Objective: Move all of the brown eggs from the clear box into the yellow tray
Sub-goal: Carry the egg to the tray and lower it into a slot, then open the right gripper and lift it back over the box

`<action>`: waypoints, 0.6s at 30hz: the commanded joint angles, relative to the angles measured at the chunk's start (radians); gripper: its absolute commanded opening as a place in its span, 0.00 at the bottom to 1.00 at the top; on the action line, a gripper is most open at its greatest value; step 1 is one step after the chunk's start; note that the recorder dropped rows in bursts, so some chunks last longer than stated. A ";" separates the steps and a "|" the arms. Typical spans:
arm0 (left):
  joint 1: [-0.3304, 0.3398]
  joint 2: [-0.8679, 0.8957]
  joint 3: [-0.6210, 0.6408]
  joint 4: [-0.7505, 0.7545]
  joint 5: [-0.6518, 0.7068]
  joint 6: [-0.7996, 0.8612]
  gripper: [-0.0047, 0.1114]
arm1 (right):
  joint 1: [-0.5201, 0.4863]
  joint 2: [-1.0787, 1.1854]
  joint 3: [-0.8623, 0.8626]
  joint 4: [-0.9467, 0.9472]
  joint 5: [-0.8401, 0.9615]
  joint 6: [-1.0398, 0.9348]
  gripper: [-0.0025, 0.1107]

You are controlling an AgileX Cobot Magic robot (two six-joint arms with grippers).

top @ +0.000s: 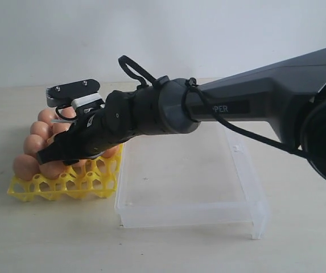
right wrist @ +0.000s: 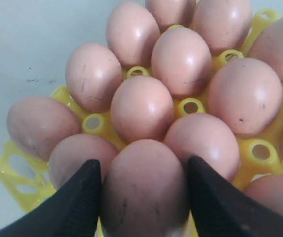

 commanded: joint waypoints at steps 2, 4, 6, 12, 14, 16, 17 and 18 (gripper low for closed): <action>-0.004 -0.006 -0.004 -0.001 -0.006 0.000 0.04 | 0.000 -0.002 -0.006 0.007 -0.026 -0.008 0.48; -0.004 -0.006 -0.004 -0.001 -0.006 0.000 0.04 | 0.000 -0.002 -0.006 0.008 -0.026 -0.008 0.54; -0.004 -0.006 -0.004 -0.001 -0.006 0.000 0.04 | 0.000 -0.002 -0.006 0.008 -0.026 -0.008 0.56; -0.004 -0.006 -0.004 -0.001 -0.006 0.000 0.04 | 0.000 -0.037 -0.006 0.008 -0.026 0.002 0.56; -0.004 -0.006 -0.004 -0.001 -0.006 0.000 0.04 | 0.000 -0.066 -0.006 0.008 -0.016 0.002 0.55; -0.004 -0.006 -0.004 -0.001 -0.006 0.000 0.04 | -0.006 -0.113 -0.006 0.004 0.012 0.002 0.47; -0.004 -0.006 -0.004 -0.001 -0.006 0.000 0.04 | -0.015 -0.139 -0.006 0.006 0.034 -0.001 0.39; -0.004 -0.006 -0.004 -0.001 -0.006 0.000 0.04 | -0.023 -0.163 -0.006 0.006 0.057 -0.001 0.31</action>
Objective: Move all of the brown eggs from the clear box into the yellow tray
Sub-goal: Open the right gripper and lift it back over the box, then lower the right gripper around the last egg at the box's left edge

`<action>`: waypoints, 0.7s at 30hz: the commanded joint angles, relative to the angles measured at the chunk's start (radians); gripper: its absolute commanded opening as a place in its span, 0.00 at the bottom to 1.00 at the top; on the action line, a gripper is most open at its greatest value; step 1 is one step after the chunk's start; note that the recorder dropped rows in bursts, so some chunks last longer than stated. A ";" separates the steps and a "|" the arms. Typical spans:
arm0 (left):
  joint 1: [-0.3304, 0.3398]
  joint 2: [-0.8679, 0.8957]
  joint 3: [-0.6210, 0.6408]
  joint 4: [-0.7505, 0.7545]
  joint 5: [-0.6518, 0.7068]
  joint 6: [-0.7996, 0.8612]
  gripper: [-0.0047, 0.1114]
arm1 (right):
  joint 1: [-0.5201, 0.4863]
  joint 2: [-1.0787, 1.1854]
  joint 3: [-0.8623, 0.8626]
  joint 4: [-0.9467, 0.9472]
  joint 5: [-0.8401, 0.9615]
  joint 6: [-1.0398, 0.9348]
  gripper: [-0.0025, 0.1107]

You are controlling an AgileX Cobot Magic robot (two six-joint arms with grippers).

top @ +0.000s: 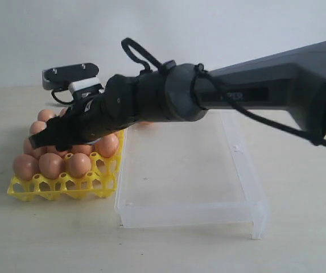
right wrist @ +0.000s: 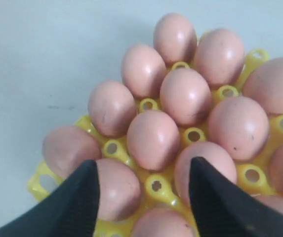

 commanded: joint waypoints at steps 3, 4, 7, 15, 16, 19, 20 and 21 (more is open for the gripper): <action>-0.004 -0.006 -0.004 -0.001 -0.006 0.000 0.04 | -0.059 -0.194 0.010 -0.002 0.122 -0.022 0.03; -0.004 -0.006 -0.004 -0.001 -0.006 0.000 0.04 | -0.075 -0.224 0.021 -0.002 0.140 -0.033 0.03; -0.004 -0.006 -0.004 -0.001 -0.006 0.000 0.04 | -0.135 -0.288 0.058 0.010 0.189 -0.045 0.04; -0.004 -0.006 -0.004 -0.001 -0.006 0.000 0.04 | -0.349 -0.194 0.079 0.252 0.270 -0.037 0.36; -0.004 -0.006 -0.004 -0.001 -0.006 0.000 0.04 | -0.368 -0.168 0.074 0.281 0.270 -0.025 0.41; -0.004 -0.006 -0.004 -0.001 -0.006 0.000 0.04 | -0.410 -0.100 0.041 0.339 0.273 0.001 0.48; -0.004 -0.006 -0.004 -0.001 -0.006 0.000 0.04 | -0.420 -0.077 0.030 0.369 0.273 0.001 0.48; -0.004 -0.006 -0.004 -0.001 -0.006 0.000 0.04 | -0.429 -0.056 0.019 0.401 0.273 0.004 0.48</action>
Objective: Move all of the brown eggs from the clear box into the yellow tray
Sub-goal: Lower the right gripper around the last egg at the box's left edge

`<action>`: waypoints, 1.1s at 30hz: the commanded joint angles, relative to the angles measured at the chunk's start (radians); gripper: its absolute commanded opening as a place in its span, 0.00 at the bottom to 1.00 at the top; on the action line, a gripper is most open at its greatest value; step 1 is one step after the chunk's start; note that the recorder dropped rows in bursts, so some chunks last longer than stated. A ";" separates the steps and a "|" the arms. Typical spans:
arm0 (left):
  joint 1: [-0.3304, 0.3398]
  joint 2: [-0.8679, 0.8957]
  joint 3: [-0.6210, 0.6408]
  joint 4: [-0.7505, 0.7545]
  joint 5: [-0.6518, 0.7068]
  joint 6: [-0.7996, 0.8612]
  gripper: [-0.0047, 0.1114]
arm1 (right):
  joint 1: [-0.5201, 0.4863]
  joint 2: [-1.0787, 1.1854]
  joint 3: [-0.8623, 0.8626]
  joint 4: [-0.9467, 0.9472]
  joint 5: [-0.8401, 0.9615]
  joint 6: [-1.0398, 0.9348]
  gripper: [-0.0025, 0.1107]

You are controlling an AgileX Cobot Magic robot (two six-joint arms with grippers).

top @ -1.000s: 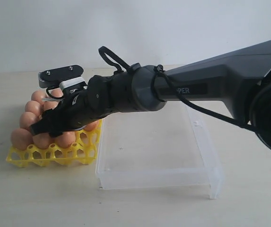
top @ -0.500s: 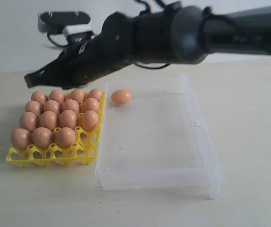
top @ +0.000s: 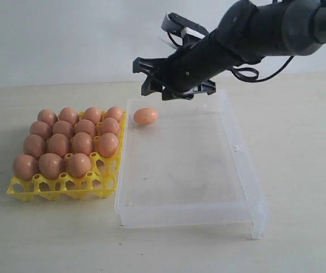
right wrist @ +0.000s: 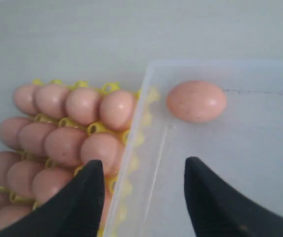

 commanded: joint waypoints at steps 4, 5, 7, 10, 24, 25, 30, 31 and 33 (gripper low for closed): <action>-0.004 -0.006 -0.004 -0.001 -0.006 0.000 0.04 | -0.055 0.140 -0.108 0.202 0.004 0.034 0.48; -0.004 -0.006 -0.004 -0.001 -0.006 0.000 0.04 | -0.059 0.158 -0.126 0.218 0.004 0.034 0.48; -0.004 -0.006 -0.004 -0.001 -0.006 0.000 0.04 | -0.059 0.187 -0.161 0.238 0.010 0.038 0.48; -0.004 -0.006 -0.004 -0.001 -0.006 0.000 0.04 | -0.059 0.224 -0.194 0.240 0.015 0.076 0.48; -0.004 -0.006 -0.004 -0.001 -0.006 0.000 0.04 | -0.059 0.326 -0.215 0.306 -0.024 0.116 0.55; -0.004 -0.006 -0.004 -0.001 -0.006 0.000 0.04 | -0.059 0.332 -0.215 0.302 -0.035 0.136 0.56; -0.004 -0.006 -0.004 -0.001 -0.006 0.000 0.04 | -0.059 0.350 -0.215 0.306 -0.062 0.159 0.58; -0.004 -0.006 -0.004 -0.001 -0.006 0.000 0.04 | -0.059 0.356 -0.215 0.306 -0.061 0.165 0.58; -0.004 -0.006 -0.004 -0.001 -0.006 0.000 0.04 | -0.059 0.366 -0.215 0.309 -0.065 0.179 0.58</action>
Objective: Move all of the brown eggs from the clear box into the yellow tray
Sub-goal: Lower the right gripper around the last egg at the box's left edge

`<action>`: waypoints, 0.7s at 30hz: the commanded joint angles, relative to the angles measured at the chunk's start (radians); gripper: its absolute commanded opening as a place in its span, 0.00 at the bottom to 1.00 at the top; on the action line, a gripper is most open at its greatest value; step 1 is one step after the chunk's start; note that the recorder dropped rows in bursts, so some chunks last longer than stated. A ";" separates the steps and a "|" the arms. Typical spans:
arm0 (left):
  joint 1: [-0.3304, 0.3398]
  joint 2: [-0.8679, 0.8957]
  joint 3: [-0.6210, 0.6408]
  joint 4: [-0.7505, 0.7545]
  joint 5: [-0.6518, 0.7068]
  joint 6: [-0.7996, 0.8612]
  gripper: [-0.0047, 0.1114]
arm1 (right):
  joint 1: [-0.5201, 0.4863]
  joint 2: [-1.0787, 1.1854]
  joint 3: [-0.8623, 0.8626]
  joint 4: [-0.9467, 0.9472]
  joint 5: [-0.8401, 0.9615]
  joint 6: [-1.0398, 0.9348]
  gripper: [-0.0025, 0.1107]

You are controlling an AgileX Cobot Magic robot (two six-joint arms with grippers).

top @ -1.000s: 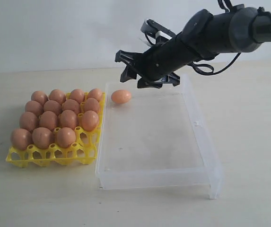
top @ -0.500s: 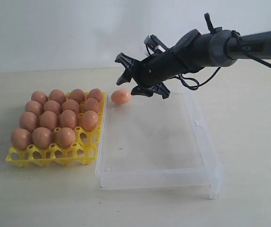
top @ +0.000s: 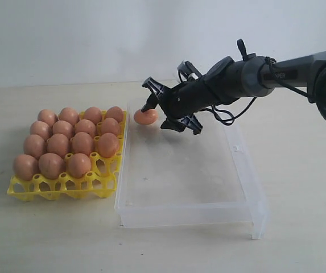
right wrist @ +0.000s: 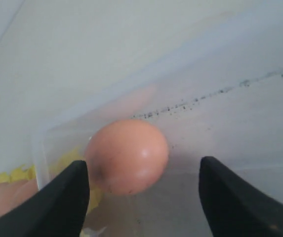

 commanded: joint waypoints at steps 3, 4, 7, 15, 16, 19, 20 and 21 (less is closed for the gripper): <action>-0.004 -0.006 -0.004 -0.001 -0.006 0.000 0.04 | -0.005 0.021 -0.008 0.019 -0.025 0.040 0.58; -0.004 -0.006 -0.004 -0.001 -0.006 0.000 0.04 | -0.005 0.023 -0.008 0.024 -0.027 0.040 0.58; -0.004 -0.006 -0.004 -0.001 -0.006 0.000 0.04 | -0.005 0.023 -0.008 0.029 -0.032 0.040 0.57; -0.004 -0.006 -0.004 -0.001 -0.006 0.000 0.04 | 0.007 0.023 -0.008 0.072 -0.030 0.040 0.57; -0.004 -0.006 -0.004 -0.001 -0.006 0.000 0.04 | 0.011 0.023 -0.008 0.077 -0.034 0.040 0.57; -0.004 -0.006 -0.004 -0.001 -0.006 0.000 0.04 | 0.024 0.023 -0.008 0.089 -0.044 0.040 0.55; -0.004 -0.006 -0.004 -0.001 -0.006 0.000 0.04 | 0.026 0.023 -0.008 0.094 -0.047 0.040 0.55; -0.004 -0.006 -0.004 -0.001 -0.006 0.000 0.04 | 0.030 0.023 -0.008 0.095 -0.053 0.040 0.55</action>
